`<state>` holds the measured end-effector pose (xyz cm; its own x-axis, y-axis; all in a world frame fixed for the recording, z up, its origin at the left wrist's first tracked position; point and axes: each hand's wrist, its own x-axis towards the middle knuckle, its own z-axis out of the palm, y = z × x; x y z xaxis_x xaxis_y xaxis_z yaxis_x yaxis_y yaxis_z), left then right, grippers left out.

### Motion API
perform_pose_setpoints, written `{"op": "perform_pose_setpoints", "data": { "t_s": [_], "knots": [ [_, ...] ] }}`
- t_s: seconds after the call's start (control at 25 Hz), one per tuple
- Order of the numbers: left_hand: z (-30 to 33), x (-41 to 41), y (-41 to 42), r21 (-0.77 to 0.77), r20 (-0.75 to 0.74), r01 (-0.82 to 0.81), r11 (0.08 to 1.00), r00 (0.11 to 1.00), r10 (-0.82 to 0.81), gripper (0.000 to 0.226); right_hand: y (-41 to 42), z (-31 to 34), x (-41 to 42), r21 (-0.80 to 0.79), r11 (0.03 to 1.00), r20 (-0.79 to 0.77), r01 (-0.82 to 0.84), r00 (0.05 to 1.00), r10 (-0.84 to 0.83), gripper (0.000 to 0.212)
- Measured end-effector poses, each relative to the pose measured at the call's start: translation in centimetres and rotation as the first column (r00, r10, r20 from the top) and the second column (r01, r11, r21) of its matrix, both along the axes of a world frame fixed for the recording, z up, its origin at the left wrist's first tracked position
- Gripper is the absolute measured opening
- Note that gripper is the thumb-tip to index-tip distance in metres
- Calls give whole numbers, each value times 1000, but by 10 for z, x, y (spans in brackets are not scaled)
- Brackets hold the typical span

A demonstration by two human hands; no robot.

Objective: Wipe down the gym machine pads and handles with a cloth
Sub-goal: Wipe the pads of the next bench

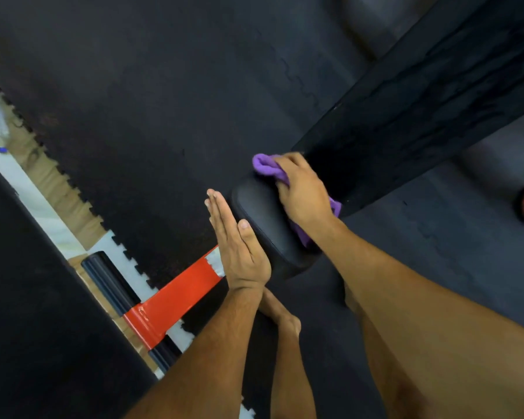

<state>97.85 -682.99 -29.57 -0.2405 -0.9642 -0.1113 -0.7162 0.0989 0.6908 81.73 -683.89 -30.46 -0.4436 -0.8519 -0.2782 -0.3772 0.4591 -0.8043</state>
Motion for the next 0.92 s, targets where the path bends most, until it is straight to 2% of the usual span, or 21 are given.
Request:
{"op": "perform_pose_setpoints", "data": {
  "t_s": [0.12, 0.2, 0.28, 0.32, 0.4, 0.48, 0.6, 0.68, 0.84, 0.92],
  "knots": [
    [16, -6, -8, -17, 123, 92, 996, 988, -89, 63, 78, 9, -10, 73, 996, 48, 47, 998, -51, 45],
    [23, -22, -17, -52, 177, 160, 986, 973, -148, 65, 126, 19, -17, 143, 975, 33, 172, 983, -179, 38],
    [21, -35, -23, -96, 199, 129, 987, 974, -108, 64, 133, 22, -15, 196, 931, 20, 309, 948, -319, 38],
    [18, -36, -22, -127, 200, 127, 984, 975, -100, 63, 121, 21, -9, 168, 941, 38, 295, 951, -306, 39],
    [10, -35, -19, -172, 218, 159, 972, 968, -120, 62, 87, 13, 9, 66, 988, 64, 141, 987, -145, 44],
    [9, -30, -18, -182, 240, 183, 966, 961, -136, 63, 60, -12, 9, 59, 996, -5, 64, 998, -64, 44],
    [8, -34, -20, -189, 268, 198, 962, 953, -143, 63, 35, -54, -22, 260, 956, -56, 139, 990, -129, 36],
    [12, -34, -19, -183, 278, 205, 961, 949, -150, 63, 30, -68, -39, 411, 899, 8, 151, 985, -170, 26],
    [13, -35, -20, -190, 273, 201, 961, 951, -145, 62, 73, -41, -33, 398, 907, 46, 136, 985, -167, 22],
    [12, -34, -19, -208, 263, 201, 957, 954, -143, 62, 85, -11, -11, 255, 958, 31, 133, 989, -146, 34]
  ]
}}
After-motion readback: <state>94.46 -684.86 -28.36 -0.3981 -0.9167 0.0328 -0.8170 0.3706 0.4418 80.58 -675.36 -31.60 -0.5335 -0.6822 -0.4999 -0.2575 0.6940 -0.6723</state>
